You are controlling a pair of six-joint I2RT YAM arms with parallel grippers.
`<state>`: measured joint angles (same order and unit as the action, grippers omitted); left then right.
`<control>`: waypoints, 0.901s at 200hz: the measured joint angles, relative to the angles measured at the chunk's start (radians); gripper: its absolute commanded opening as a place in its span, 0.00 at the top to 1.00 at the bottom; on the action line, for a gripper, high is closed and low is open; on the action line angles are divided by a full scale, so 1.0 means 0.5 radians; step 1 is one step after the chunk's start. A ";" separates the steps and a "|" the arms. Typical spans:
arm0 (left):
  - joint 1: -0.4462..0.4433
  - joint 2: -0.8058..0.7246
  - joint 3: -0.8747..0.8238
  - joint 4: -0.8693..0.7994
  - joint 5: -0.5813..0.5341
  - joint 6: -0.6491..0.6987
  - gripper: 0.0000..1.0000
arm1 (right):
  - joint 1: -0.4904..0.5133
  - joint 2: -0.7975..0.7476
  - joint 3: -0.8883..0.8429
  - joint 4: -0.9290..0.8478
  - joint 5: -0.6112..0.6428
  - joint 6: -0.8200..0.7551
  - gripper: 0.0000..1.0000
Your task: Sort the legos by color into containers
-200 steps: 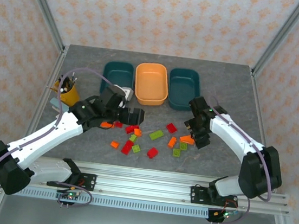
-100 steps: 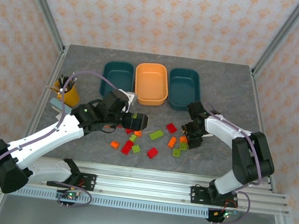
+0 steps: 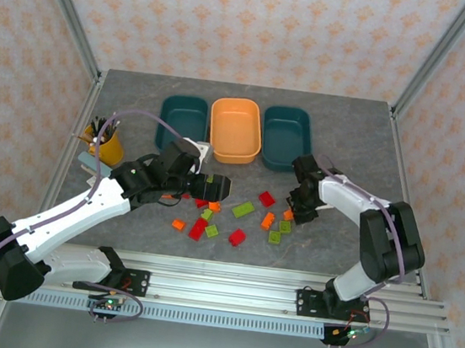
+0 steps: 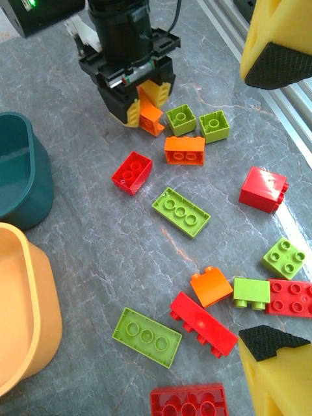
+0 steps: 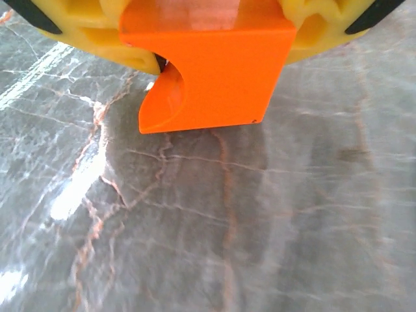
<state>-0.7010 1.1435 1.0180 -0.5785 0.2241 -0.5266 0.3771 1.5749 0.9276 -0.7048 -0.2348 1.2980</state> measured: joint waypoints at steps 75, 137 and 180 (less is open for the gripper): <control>0.132 0.307 0.486 0.001 -0.044 -0.153 0.02 | 0.105 0.079 1.012 -0.253 0.398 -0.644 0.69; 0.375 0.862 1.031 -0.002 -0.012 -0.217 0.02 | -0.034 1.085 1.920 -0.317 0.314 -1.046 0.69; 0.387 1.056 1.138 -0.034 0.010 -0.236 0.03 | -0.155 1.586 2.364 -0.485 0.196 -1.139 0.62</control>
<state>-0.5076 1.6714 1.5871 -0.5957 0.2291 -0.6445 0.2996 2.3680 2.1098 -0.9474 -0.1368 0.7284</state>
